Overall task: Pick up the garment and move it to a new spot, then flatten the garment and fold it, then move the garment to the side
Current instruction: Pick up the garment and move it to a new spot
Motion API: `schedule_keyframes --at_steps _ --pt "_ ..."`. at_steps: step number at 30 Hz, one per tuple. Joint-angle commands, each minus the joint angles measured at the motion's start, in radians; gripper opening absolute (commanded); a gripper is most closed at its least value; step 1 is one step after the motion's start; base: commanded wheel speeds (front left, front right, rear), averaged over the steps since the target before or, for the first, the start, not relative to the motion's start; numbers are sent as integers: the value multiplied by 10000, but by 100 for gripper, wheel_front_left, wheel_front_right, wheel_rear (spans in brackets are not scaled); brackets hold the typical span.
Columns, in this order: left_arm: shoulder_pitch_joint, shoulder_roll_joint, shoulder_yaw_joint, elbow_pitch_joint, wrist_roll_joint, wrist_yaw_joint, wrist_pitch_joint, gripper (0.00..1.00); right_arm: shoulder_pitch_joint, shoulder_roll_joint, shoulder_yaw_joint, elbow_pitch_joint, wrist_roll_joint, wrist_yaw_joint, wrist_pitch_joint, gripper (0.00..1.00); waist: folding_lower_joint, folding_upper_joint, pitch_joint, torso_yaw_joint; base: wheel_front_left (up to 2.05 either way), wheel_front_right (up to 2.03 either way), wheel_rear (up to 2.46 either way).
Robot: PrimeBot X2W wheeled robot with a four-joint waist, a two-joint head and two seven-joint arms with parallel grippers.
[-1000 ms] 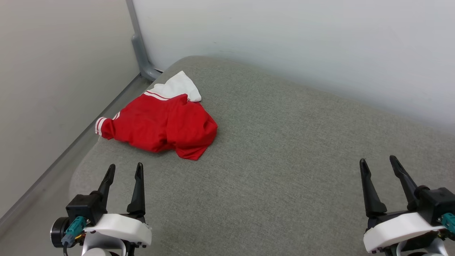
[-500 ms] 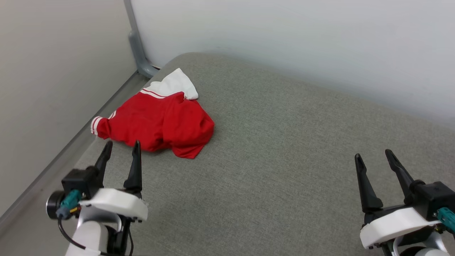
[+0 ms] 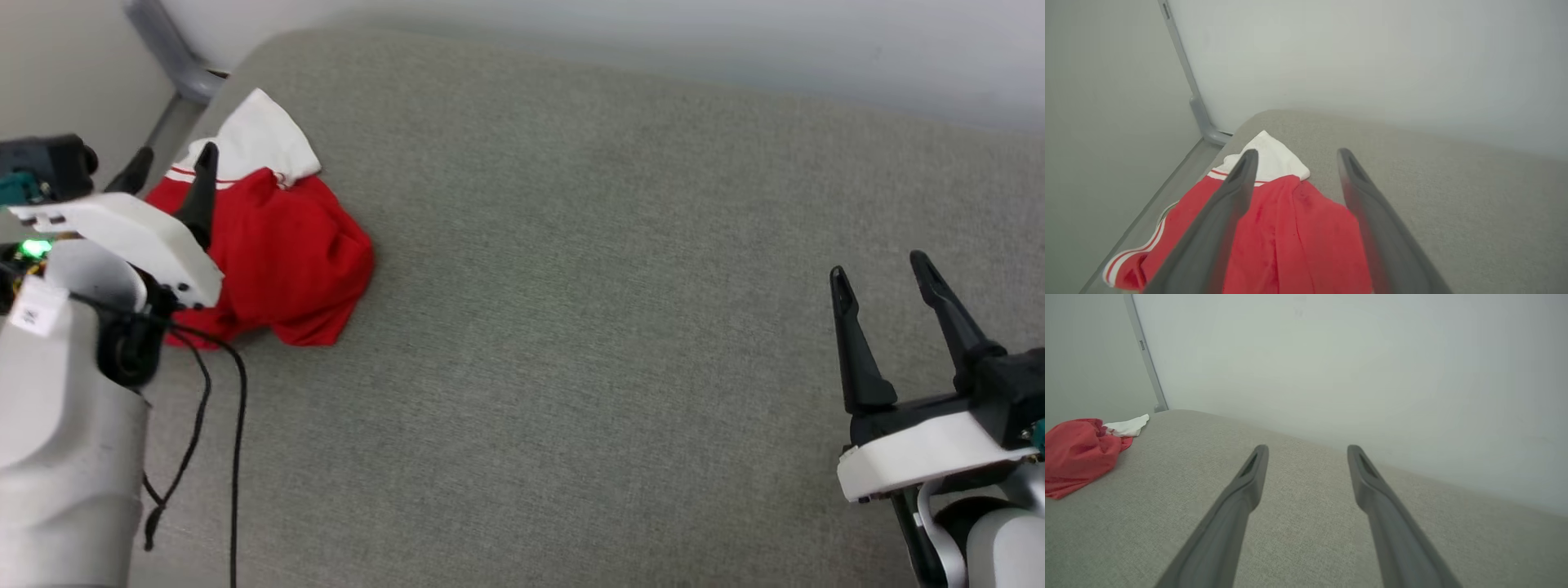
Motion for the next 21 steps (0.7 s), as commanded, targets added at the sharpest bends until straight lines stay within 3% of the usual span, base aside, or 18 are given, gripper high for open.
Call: schedule_keyframes --at_steps 1,7,11,16,19,20,21 --pt "-386 238 -31 286 -272 6 467 100 -277 5 42 -82 -79 -7 -37 100 -1 0 883 -732 0 0 0" --pt "-1349 1170 40 1726 -1047 6 2705 100 -854 5 164 -193 -180 -7 -76 100 -1 0 1925 -1270 0 0 0" --pt "-1724 1503 185 2579 -1334 123 3832 100 -1151 -3 188 -206 -188 -7 -92 100 -1 0 2492 -1442 0 0 0" --pt "-1792 1567 169 3666 -1660 454 5557 100 -1439 -51 241 -102 -148 -7 -127 100 -1 0 2849 -1515 0 0 0" --pt "-1488 1317 121 4291 -1914 683 6744 100 -1526 -65 252 -29 -120 -7 -147 100 -1 0 2904 -1520 0 0 0" --pt "-1452 1202 161 4412 -2042 714 7048 95 -1570 -72 253 -21 -113 -7 -152 100 -1 0 2909 -1517 0 0 0" --pt "-1428 1112 177 4458 -2101 740 7203 51 -1602 -82 240 -18 -118 -7 -156 100 -1 0 2908 -1504 0 0 0"
